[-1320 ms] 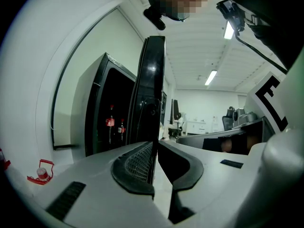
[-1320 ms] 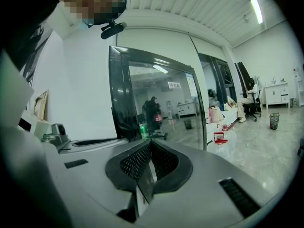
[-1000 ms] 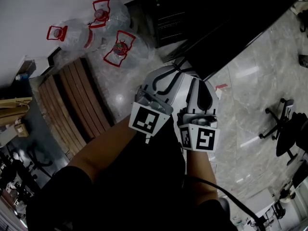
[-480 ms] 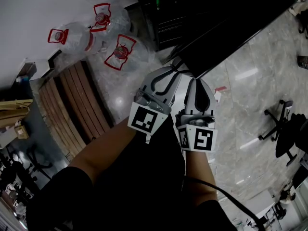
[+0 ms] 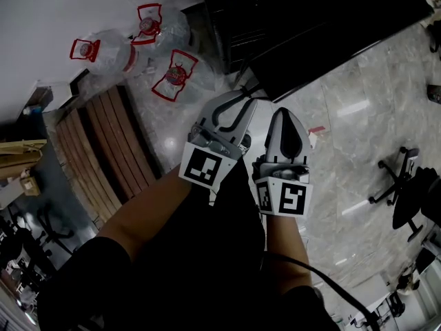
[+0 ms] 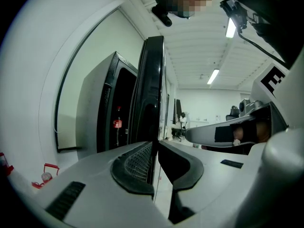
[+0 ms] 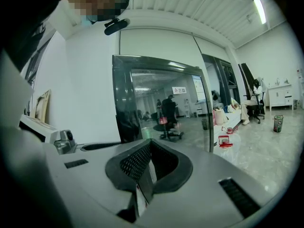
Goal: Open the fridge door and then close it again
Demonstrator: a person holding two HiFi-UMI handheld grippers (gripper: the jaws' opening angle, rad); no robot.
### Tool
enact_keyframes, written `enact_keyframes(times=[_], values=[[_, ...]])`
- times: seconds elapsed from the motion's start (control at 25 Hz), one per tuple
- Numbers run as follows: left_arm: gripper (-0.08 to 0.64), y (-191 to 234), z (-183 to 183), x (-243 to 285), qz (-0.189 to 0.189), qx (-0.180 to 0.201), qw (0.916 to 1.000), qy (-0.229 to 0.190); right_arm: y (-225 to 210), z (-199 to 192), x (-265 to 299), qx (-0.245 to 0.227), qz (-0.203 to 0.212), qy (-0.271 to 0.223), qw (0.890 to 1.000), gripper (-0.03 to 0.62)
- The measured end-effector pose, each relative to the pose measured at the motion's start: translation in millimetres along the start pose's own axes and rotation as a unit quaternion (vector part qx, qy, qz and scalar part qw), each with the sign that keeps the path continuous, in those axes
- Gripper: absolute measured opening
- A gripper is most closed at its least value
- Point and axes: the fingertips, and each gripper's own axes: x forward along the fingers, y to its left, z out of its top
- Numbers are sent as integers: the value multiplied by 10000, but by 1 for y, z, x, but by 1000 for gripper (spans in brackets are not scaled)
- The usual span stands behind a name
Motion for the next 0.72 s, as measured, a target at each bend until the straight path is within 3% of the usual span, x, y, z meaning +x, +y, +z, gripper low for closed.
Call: enact_keyframes(times=[0.32, 0.72], values=[[51, 37, 2, 6, 219, -155, 9996, -1, 4, -2, 15, 21, 60, 60, 10000, 15], [71, 91, 12, 28, 481, 3, 9988, -41, 3, 0, 35, -16, 109, 123, 9999, 15]])
